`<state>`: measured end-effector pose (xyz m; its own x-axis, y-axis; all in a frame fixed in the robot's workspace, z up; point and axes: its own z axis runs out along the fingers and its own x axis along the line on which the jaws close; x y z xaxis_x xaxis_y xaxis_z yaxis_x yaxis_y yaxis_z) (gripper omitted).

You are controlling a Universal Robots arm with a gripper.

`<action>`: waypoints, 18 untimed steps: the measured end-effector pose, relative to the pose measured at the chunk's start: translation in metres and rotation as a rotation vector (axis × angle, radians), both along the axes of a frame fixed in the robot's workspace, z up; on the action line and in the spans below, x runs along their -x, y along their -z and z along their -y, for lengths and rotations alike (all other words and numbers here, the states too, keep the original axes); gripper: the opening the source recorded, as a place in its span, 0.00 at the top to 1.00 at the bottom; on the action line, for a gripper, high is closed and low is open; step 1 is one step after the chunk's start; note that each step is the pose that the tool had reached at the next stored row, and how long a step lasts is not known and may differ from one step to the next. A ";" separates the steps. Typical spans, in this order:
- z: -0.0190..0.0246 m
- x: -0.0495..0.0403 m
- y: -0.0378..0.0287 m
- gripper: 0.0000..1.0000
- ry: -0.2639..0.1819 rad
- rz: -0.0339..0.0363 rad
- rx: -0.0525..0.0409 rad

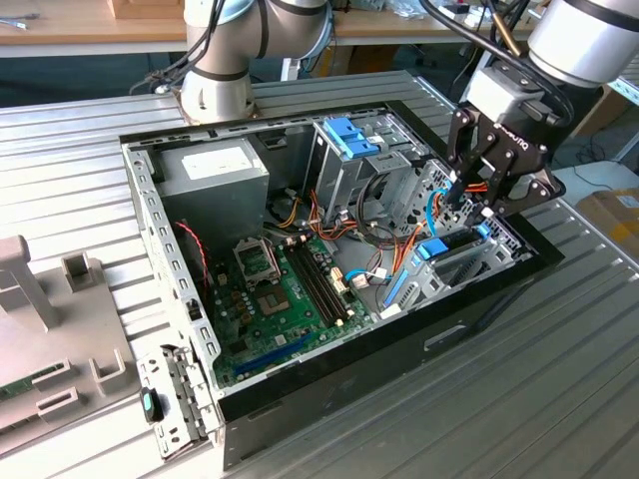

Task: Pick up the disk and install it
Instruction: 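Insert the first disk wire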

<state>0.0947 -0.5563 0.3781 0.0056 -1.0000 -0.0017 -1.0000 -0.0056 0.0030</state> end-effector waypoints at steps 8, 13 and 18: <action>-0.0025 -0.0027 0.0000 0.56 -0.011 0.0000 0.0000; -0.0026 -0.0029 0.0000 0.56 -0.012 0.0000 0.0000; -0.0027 -0.0042 0.0000 0.56 -0.013 0.0000 0.0000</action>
